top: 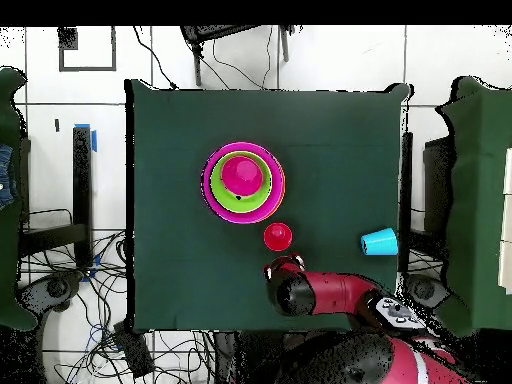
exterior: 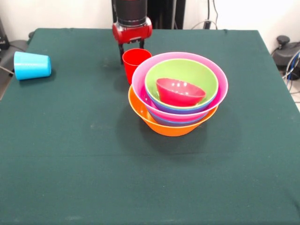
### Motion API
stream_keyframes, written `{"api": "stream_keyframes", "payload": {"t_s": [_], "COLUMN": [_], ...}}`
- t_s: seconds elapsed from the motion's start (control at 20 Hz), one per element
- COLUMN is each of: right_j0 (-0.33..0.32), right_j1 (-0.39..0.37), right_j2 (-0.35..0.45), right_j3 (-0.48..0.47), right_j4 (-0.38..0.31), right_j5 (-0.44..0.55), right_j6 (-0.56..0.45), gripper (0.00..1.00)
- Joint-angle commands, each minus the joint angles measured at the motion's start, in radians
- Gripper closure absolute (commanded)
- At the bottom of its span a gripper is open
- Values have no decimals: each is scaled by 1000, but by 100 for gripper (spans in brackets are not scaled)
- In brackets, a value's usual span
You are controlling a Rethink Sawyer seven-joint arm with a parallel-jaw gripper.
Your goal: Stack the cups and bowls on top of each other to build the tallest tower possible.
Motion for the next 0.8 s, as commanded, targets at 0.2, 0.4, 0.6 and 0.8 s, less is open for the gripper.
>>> {"api": "stream_keyframes", "payload": {"t_s": [0.2,0.4,0.6,0.8], "right_j0": [6,14,29,12], "right_j1": [72,70,57,-67], "right_j2": [131,128,110,107], "right_j3": [-181,-183,-164,-12], "right_j4": [-75,-85,-77,-58], "right_j5": [121,120,96,94], "right_j6": [-17,-3,39,82], "gripper": [0,0,0,0]}}
